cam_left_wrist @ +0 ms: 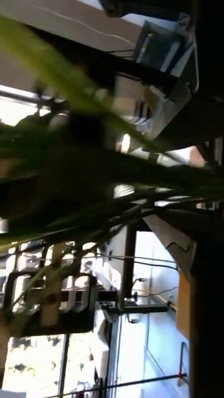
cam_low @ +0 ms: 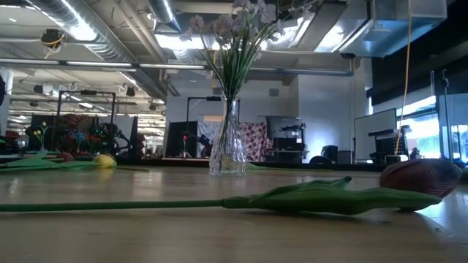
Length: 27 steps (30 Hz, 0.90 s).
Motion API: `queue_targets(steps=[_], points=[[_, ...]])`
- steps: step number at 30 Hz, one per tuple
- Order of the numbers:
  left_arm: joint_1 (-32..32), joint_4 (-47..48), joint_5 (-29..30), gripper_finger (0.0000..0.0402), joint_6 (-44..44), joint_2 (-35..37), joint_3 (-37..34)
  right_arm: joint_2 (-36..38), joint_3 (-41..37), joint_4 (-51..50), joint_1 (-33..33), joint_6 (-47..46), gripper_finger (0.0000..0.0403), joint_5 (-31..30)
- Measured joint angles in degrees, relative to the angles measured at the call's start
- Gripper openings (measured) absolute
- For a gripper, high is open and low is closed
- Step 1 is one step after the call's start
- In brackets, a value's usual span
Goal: Sort flowers into vase by color
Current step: Put the white flowers into the top transparent vase
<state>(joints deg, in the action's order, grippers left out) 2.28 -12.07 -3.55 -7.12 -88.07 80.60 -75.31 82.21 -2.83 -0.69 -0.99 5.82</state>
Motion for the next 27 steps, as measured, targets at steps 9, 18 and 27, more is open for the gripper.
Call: queue_targets(steps=[9, 18, 27], points=[[-0.66, 3.21, 3.86, 0.0013, 0.27, 0.56, 0.0, -1.68, -0.02, -0.15, 5.2, 5.06, 0.0078, -11.41], [-3.85, 14.83, 9.33, 0.0004, 4.79, 9.9, 0.04, 0.3, 4.96, 0.24, 9.02, 4.12, 0.0227, -13.48], [-7.76, 28.68, 24.45, 0.0002, 4.04, 29.11, -4.76, 5.36, 6.03, -5.75, 12.72, 2.43, 0.0285, -17.7]])
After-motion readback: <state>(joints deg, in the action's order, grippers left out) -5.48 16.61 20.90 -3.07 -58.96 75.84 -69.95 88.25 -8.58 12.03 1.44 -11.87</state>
